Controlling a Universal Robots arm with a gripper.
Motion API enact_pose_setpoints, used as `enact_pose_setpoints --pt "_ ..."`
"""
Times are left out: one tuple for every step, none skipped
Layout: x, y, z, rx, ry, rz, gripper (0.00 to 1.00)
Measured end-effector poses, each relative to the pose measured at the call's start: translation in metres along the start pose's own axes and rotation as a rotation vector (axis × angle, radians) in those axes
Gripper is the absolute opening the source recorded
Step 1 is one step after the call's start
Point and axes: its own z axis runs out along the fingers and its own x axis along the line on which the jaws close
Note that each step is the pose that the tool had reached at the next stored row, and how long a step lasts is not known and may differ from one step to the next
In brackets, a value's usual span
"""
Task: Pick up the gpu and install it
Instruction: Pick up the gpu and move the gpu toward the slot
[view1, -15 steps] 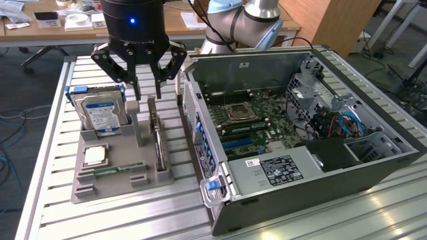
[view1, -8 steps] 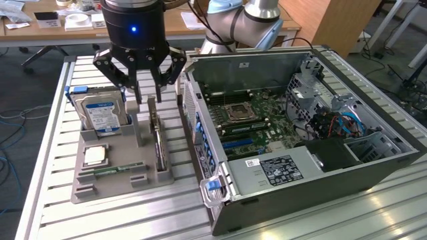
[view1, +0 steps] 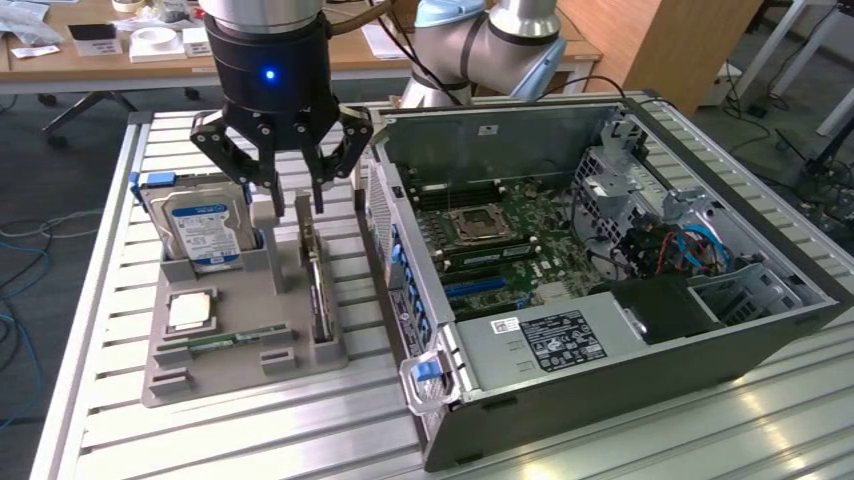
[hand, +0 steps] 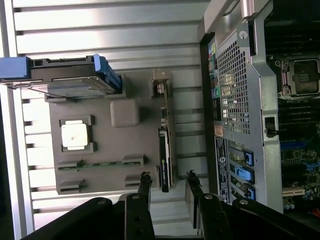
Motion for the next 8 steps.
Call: enact_pose_setpoints --pt "0.0 0.0 0.0 0.0 -0.0001 0.0 0.42" --pt "0.0 0.0 0.0001 -0.0001 0.0 0.0 0.42" --pt "0.0 0.0 0.0001 -0.0001 -0.0001 0.0 0.42" --pt "0.0 0.0 0.0002 -0.0011 0.0 0.0 0.42" --pt "0.0 -0.0001 0.0008 -0.0145 0.001 0.0 0.42" --pt "0.0 -0.0001 0.0009 -0.0222 0.0019 0.001 0.42" --pt "0.0 -0.0001 0.001 -0.0283 0.0026 0.001 0.42" --pt "0.0 -0.0001 0.0012 -0.0361 0.0034 0.001 0.42"
